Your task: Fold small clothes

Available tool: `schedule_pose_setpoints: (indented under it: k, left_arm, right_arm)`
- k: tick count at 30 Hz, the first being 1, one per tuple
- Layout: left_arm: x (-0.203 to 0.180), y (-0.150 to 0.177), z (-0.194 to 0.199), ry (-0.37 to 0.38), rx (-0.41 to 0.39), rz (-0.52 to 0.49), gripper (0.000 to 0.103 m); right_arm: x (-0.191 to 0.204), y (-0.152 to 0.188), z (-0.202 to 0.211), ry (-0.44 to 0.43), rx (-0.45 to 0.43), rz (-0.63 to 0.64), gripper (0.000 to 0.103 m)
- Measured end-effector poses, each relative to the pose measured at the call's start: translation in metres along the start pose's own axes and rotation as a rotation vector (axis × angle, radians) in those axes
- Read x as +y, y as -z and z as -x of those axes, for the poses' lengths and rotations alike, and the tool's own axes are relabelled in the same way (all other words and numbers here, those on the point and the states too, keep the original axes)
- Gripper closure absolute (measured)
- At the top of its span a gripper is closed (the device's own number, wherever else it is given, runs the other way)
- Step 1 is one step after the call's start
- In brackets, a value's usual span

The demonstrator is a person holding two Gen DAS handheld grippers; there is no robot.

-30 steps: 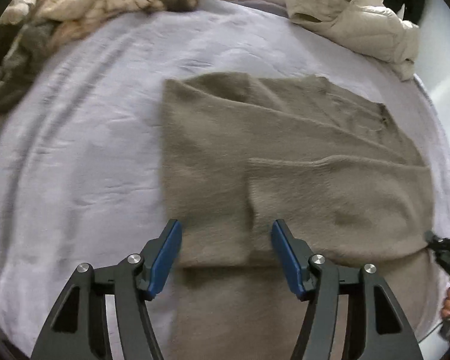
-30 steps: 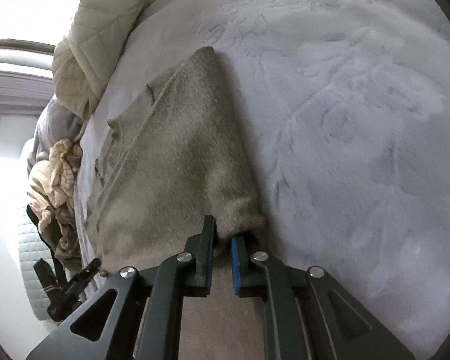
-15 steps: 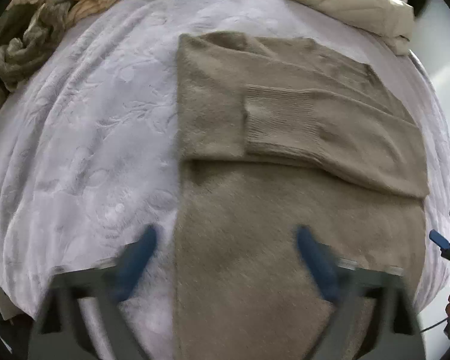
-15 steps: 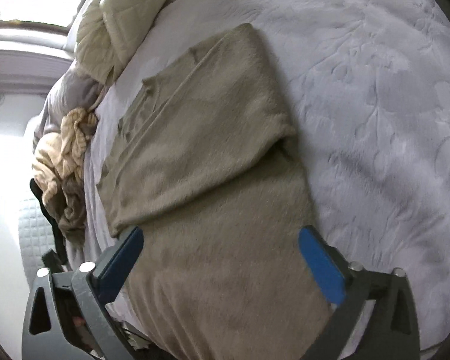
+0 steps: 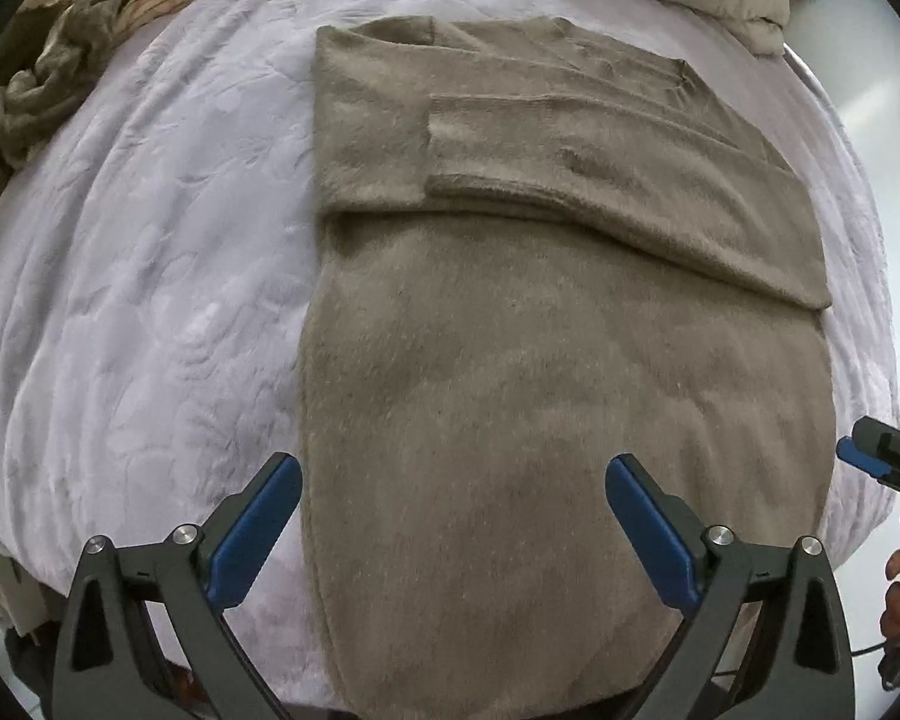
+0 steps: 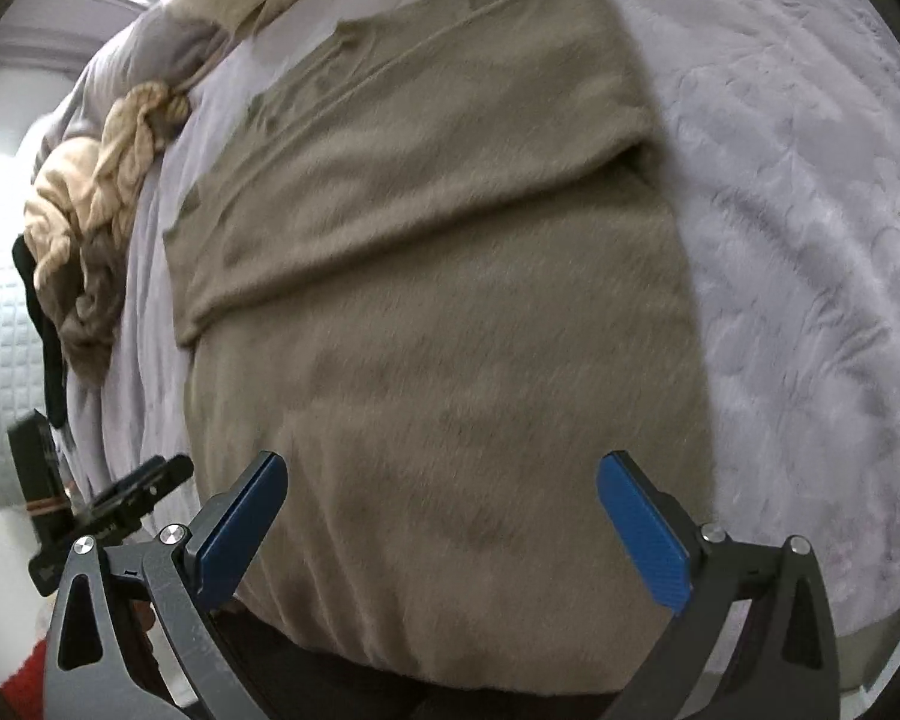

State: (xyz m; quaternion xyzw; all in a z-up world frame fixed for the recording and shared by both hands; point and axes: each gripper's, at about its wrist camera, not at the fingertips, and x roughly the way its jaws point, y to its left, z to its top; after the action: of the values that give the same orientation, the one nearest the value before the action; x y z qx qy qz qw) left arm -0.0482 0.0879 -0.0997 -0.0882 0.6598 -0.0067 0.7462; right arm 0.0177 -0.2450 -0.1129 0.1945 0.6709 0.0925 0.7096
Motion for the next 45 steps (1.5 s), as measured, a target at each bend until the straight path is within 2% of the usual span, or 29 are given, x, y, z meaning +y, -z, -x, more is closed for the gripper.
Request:
schedule_pose_setpoints:
  k: [3, 5, 10, 14, 18, 21, 23, 25, 27, 31, 32, 33, 35, 36, 39, 42, 45]
  left_arm:
    - [0.0, 0.006, 0.003, -0.013, 0.007, 0.0, 0.002]
    - [0.003, 0.011, 0.007, -0.015, 0.011, 0.016, 0.002]
    - [0.011, 0.016, 0.014, -0.033, 0.015, 0.043, 0.002]
    - [0.016, 0.017, 0.023, -0.048, 0.008, 0.071, 0.002]
    - [0.013, 0.014, 0.028, -0.064, 0.011, 0.092, 0.002]
    - [0.006, 0.013, 0.03, -0.07, 0.013, 0.089, 0.002]
    - [-0.003, 0.01, 0.029, -0.07, 0.018, 0.08, 0.002]
    - [-0.015, 0.006, 0.027, -0.07, 0.022, 0.066, 0.002]
    - [-0.026, 0.003, 0.027, -0.072, 0.021, 0.043, 0.002]
    - [-0.044, -0.002, 0.028, -0.069, 0.015, 0.017, 0.002]
    - [-0.047, -0.002, 0.028, -0.072, 0.015, 0.012, 0.002]
    - [-0.049, -0.002, 0.028, -0.074, 0.015, 0.008, 0.002]
    - [-0.052, -0.002, 0.027, -0.076, 0.015, 0.007, 0.002]
    - [-0.053, -0.002, 0.026, -0.078, 0.017, 0.005, 0.002]
    - [-0.055, 0.001, 0.027, -0.089, 0.02, 0.003, 0.002]
    - [-0.054, 0.001, 0.025, -0.095, 0.023, 0.012, 0.002]
    - [-0.055, -0.001, 0.026, -0.1, 0.017, 0.017, 0.002]
  right_arm:
    - [0.002, 0.008, -0.001, 0.01, 0.018, -0.021, 0.0]
    - [-0.003, 0.008, 0.0, 0.029, -0.004, -0.039, 0.0]
    - [-0.034, -0.033, 0.012, 0.066, -0.123, -0.135, 0.0]
    - [-0.07, -0.074, 0.015, -0.019, -0.21, -0.26, 0.0]
    - [-0.106, -0.092, 0.002, -0.11, -0.217, -0.376, 0.0]
    - [-0.121, -0.096, -0.003, -0.183, -0.217, -0.412, 0.001]
    - [-0.124, -0.096, -0.005, -0.239, -0.215, -0.411, 0.005]
    - [-0.124, -0.097, -0.006, -0.291, -0.193, -0.395, 0.022]
    - [-0.122, -0.098, -0.006, -0.34, -0.183, -0.377, 0.029]
    - [-0.122, -0.106, -0.01, -0.311, -0.183, -0.347, 0.029]
    - [-0.128, -0.108, -0.015, -0.335, -0.169, -0.368, 0.029]
    - [-0.133, -0.108, -0.019, -0.348, -0.158, -0.386, 0.034]
    - [-0.136, -0.109, -0.022, -0.349, -0.138, -0.388, 0.055]
    - [-0.135, -0.109, -0.022, -0.342, -0.127, -0.371, 0.081]
    - [-0.131, -0.108, -0.011, -0.321, -0.145, -0.301, 0.085]
    - [-0.132, -0.111, -0.009, -0.237, -0.145, -0.273, 0.085]
    - [-0.14, -0.11, -0.012, -0.259, -0.13, -0.309, 0.084]
